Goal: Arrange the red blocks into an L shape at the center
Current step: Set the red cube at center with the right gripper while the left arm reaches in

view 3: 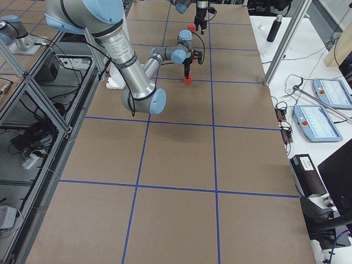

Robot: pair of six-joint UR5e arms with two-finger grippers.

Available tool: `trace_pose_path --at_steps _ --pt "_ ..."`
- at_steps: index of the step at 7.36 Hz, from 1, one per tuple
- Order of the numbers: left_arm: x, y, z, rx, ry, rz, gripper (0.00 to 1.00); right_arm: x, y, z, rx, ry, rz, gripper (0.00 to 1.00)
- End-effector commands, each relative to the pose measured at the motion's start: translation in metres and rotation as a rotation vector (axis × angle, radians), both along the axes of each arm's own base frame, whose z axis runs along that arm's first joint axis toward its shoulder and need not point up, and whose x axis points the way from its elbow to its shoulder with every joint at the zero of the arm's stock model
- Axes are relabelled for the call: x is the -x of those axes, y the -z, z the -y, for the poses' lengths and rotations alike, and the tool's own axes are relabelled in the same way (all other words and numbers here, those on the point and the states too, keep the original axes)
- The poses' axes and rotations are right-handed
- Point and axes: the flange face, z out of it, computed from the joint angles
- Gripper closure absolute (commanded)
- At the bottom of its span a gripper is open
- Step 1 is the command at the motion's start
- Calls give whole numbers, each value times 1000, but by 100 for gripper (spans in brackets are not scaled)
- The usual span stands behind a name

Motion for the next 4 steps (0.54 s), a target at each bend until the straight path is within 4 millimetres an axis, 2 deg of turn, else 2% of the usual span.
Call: trace_pose_path --at_steps 1,2,3,4 --pt "-47 22 -13 164 99 6 0 -79 -30 20 44 -4 44 0" --pt "-70 17 -31 220 75 32 0 -105 -45 22 16 16 43 1" --pt "-76 9 -37 238 68 55 0 -106 -51 22 12 18 35 0" --pt "-98 7 -39 221 77 84 0 -107 -57 22 15 17 27 1"
